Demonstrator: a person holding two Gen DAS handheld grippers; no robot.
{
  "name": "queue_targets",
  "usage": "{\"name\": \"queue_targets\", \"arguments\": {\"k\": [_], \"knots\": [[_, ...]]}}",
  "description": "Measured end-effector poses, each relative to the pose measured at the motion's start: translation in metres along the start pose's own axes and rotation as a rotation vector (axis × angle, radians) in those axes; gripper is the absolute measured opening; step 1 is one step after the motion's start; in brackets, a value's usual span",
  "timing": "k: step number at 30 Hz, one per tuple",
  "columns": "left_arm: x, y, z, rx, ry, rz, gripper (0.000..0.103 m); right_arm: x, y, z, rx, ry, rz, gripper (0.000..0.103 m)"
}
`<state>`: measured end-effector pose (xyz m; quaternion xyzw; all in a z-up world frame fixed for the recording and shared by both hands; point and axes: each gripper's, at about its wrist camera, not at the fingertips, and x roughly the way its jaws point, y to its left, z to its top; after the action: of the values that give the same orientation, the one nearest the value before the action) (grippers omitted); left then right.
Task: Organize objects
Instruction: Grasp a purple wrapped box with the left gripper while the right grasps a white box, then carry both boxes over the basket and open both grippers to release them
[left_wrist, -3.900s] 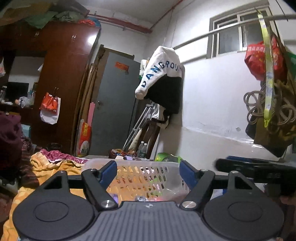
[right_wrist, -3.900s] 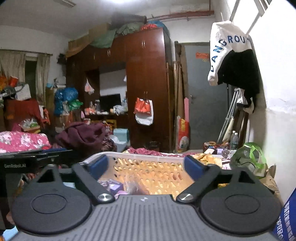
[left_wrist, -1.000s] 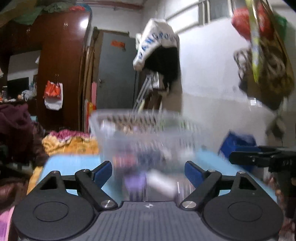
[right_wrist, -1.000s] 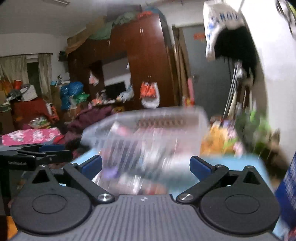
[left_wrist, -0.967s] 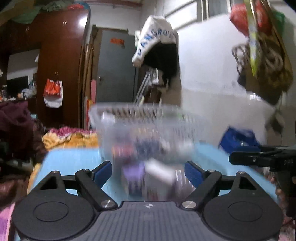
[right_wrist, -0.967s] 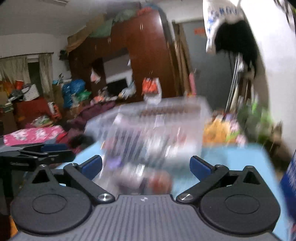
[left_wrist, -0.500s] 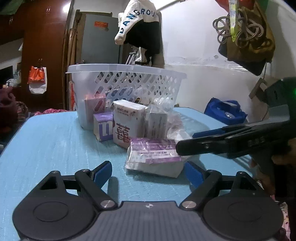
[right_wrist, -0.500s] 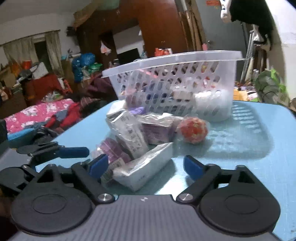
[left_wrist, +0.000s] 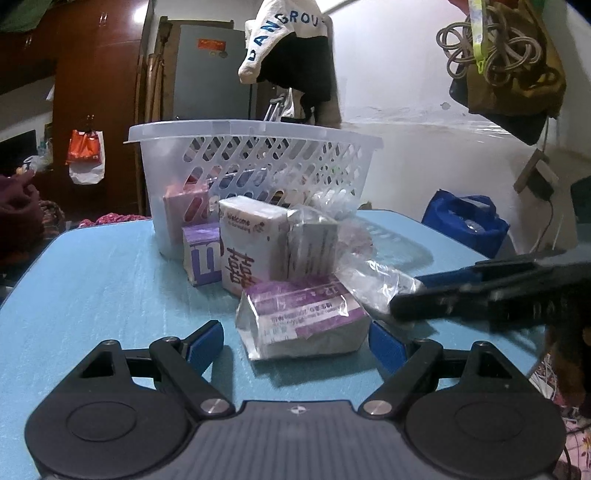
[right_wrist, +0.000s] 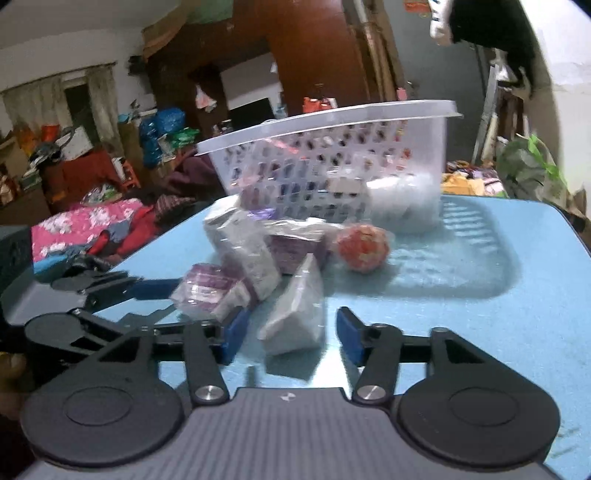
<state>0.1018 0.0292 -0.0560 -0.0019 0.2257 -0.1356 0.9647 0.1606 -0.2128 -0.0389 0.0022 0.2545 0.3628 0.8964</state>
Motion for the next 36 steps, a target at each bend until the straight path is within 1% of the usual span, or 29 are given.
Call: {"name": "queue_targets", "arguments": {"k": [1,3,5,7,8,9,10,11,13,14,16,19,24,26,28,31,33,34,35,36], "knots": [[0.000,0.000,0.000,-0.005,0.003,0.025,0.085,0.002,0.004,0.000,-0.013,0.001,-0.005,0.064],[0.001,0.001,0.001,-0.015,0.007,0.037,0.083,0.007,0.007,0.003,-0.027,0.002,-0.012,0.065],[0.000,0.001,0.000,-0.014,0.007,0.039,0.083,0.009,0.006,0.004,-0.032,0.005,-0.021,0.065],[0.000,-0.001,0.002,-0.014,0.004,0.018,0.083,0.010,0.007,0.002,-0.053,0.010,-0.066,0.063],[0.001,-0.003,0.002,-0.013,0.006,0.012,0.084,0.009,0.005,0.002,-0.053,0.012,-0.075,0.058],[0.002,-0.005,0.003,-0.010,0.009,0.017,0.084,0.009,0.002,0.001,-0.044,0.019,-0.067,0.049],[0.004,-0.008,0.004,-0.003,0.017,0.031,0.085,0.009,0.000,0.000,-0.038,0.025,-0.058,0.043],[0.006,-0.011,0.004,0.005,0.021,0.045,0.085,0.008,-0.001,-0.001,-0.037,0.029,-0.059,0.040],[0.008,-0.013,0.006,-0.001,0.020,0.059,0.083,0.005,0.001,-0.003,-0.059,0.029,-0.066,0.040],[0.008,-0.012,0.006,-0.015,0.016,0.057,0.081,0.003,0.002,-0.004,-0.067,0.028,-0.065,0.040],[0.006,-0.008,0.004,-0.045,0.002,0.053,0.080,0.000,0.003,-0.007,-0.069,0.020,-0.060,0.040],[-0.001,-0.005,-0.001,-0.028,-0.035,0.074,0.079,-0.004,0.002,-0.011,-0.065,0.004,-0.066,0.040],[-0.019,0.003,-0.006,-0.025,-0.086,0.059,0.079,-0.023,-0.005,-0.015,-0.030,-0.061,-0.086,0.040],[-0.024,0.009,-0.007,-0.040,-0.107,0.066,0.079,-0.030,-0.009,-0.015,-0.016,-0.083,-0.097,0.040],[-0.031,0.017,-0.004,-0.069,-0.140,0.054,0.079,-0.037,-0.015,-0.013,0.007,-0.110,-0.086,0.040],[-0.041,0.025,0.014,-0.077,-0.201,0.041,0.079,-0.049,-0.016,0.004,0.015,-0.156,-0.042,0.040],[-0.044,0.034,0.041,-0.081,-0.251,0.015,0.079,-0.055,-0.012,0.029,-0.015,-0.209,-0.040,0.040],[-0.043,0.040,0.061,-0.093,-0.278,-0.005,0.079,-0.057,-0.010,0.045,-0.034,-0.235,-0.034,0.040],[-0.040,0.044,0.079,-0.102,-0.281,-0.016,0.079,-0.056,-0.009,0.062,-0.053,-0.254,-0.035,0.040],[-0.034,0.049,0.098,-0.114,-0.286,-0.028,0.079,-0.053,-0.007,0.081,-0.074,-0.271,-0.053,0.040]]}}
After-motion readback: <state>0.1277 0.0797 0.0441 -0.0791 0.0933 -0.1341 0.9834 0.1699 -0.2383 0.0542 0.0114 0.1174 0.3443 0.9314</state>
